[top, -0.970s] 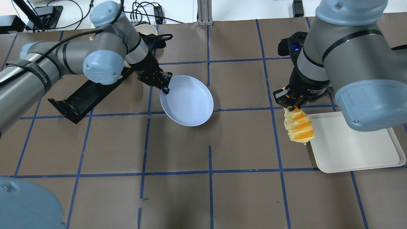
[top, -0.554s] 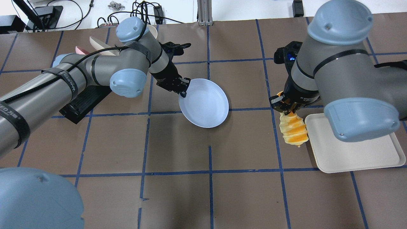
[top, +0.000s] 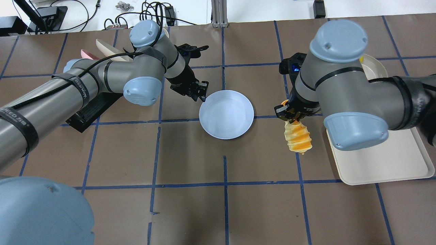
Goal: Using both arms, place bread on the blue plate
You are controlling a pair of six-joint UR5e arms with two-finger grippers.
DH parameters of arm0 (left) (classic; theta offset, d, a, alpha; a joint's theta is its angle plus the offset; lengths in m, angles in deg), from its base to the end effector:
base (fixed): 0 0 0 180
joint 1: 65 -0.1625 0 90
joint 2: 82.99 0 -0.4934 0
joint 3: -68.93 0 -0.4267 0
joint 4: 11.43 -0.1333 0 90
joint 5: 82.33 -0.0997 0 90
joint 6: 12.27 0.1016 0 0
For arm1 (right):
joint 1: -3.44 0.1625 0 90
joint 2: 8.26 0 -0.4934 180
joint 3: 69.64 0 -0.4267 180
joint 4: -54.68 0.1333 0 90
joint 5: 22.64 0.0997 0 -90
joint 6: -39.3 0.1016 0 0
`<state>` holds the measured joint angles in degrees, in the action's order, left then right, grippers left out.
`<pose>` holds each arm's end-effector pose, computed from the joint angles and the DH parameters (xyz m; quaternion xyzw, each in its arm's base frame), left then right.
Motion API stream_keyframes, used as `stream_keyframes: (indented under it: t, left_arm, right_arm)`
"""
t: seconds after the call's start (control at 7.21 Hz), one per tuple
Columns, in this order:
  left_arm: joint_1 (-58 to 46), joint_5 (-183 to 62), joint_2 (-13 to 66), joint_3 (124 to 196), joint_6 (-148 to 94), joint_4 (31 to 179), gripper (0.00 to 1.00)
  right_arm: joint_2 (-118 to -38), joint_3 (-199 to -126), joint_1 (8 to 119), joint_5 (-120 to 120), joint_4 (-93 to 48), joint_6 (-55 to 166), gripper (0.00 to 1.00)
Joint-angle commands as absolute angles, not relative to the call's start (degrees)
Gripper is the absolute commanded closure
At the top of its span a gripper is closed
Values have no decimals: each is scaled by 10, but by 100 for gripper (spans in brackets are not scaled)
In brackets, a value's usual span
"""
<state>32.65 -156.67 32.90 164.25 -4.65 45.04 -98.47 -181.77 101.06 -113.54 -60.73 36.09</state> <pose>-0.2503 -0.6565 0.2916 -0.1343 -0.9813 0.0200 0.1362 0.1968 -0.4779 0.4013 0.0941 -0.9951 0.0307 0.0067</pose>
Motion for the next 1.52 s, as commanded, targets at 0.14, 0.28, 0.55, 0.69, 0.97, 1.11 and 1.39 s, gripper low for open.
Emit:
stream_keyframes:
  t: [0.14, 0.28, 0.55, 0.69, 0.97, 1.11, 1.39]
  left_arm:
    - [308, -1659, 233, 1624, -46, 569, 0]
    - [297, -1704, 197, 1613, -46, 627, 0]
    - [286, -1714, 137, 1596, -47, 710, 0]
    - [274, -1723, 114, 1586, -47, 748, 0]
    - [222, -1708, 110, 1545, 11, 825, 0]
    - [219, -1695, 121, 1523, 16, 842, 0]
    - [221, -1695, 126, 1510, -6, 860, 1]
  right_arm:
    - [-907, -1793, 1085, -1140, -692, 418, 95]
    - [-884, -1778, 1086, -1137, -692, 418, 95]
    - [-809, -1694, 1101, -1135, -687, 419, 95]
    - [-759, -1657, 1115, -1135, -690, 423, 95]
    - [-715, -1596, 1135, -1138, -674, 426, 95]
    - [-695, -1589, 1134, -1138, -674, 426, 95]
    - [-686, -1587, 1135, -1137, -673, 426, 94]
